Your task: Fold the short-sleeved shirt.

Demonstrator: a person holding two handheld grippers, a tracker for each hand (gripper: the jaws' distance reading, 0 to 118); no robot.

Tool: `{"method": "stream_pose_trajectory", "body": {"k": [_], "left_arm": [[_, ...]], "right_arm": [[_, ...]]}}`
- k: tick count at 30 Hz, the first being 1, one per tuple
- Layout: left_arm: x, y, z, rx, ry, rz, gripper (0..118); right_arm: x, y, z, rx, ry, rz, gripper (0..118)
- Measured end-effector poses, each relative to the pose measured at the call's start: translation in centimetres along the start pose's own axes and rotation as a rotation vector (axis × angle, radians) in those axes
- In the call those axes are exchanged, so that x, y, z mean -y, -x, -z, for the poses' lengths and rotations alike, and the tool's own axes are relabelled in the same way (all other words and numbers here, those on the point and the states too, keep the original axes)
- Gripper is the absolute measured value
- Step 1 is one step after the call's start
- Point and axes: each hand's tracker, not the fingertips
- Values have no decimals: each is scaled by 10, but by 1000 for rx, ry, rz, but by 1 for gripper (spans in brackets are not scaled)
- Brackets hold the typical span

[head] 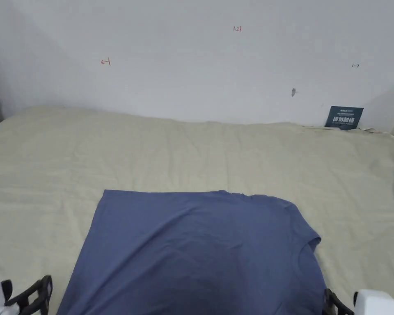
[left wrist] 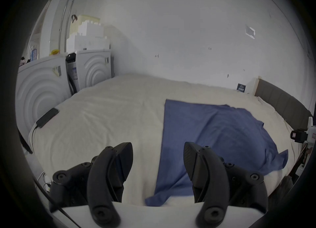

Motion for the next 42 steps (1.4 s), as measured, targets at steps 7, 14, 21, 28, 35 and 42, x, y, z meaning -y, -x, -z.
{"method": "stream_pose_trajectory", "body": {"k": [7, 14, 21, 28, 35, 42], "left_arm": [[-23, -37, 41, 69, -56, 59, 43], [-27, -70, 52, 94, -92, 103, 0], [-21, -77, 66, 121, -59, 119, 0], [-29, -67, 100, 109, 14, 99, 0], [-48, -51, 166, 106, 56, 65, 0], [-95, -43, 250, 113, 113, -21, 0]], "right_arm": [[-26, 40, 24, -65, -91, -31, 47], [-32, 58, 34, -79, -134, -34, 0], [-35, 68, 39, -102, -154, -66, 0], [-49, 74, 64, -87, -121, -41, 0], [-67, 81, 90, -99, -109, -14, 0], [-80, 91, 115, -127, -93, -11, 0]]}}
